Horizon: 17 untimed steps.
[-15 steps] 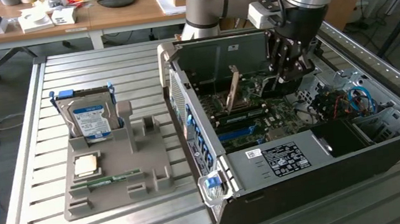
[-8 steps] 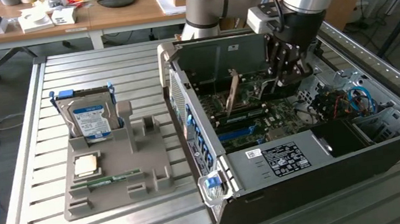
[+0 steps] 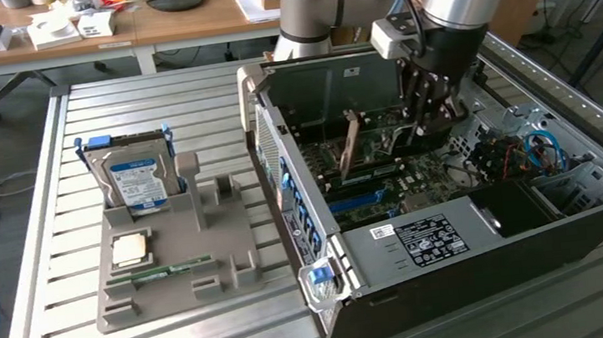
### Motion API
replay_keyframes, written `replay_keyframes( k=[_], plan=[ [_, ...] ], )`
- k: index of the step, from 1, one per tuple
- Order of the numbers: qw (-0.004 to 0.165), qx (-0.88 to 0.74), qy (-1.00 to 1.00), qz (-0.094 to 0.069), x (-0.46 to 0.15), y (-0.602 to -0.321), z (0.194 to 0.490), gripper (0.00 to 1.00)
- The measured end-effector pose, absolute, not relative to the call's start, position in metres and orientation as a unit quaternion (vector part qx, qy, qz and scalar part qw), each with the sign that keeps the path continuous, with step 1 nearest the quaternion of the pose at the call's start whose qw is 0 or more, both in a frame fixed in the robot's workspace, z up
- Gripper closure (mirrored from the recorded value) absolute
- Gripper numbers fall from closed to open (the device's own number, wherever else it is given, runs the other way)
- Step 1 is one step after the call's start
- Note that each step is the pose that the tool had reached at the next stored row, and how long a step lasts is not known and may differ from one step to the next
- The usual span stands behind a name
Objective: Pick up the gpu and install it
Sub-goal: 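Insert the gpu into the slot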
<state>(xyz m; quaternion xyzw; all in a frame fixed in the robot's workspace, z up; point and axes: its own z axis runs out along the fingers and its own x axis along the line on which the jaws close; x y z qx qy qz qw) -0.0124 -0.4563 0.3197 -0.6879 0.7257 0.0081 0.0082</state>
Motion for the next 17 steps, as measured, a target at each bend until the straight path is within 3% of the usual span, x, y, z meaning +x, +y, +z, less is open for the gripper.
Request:
replay_keyframes(
  k=[17],
  plan=[
    [0.008, -0.688, 0.726, 0.008, -0.024, -0.456, 0.313, 0.74]
  ],
)
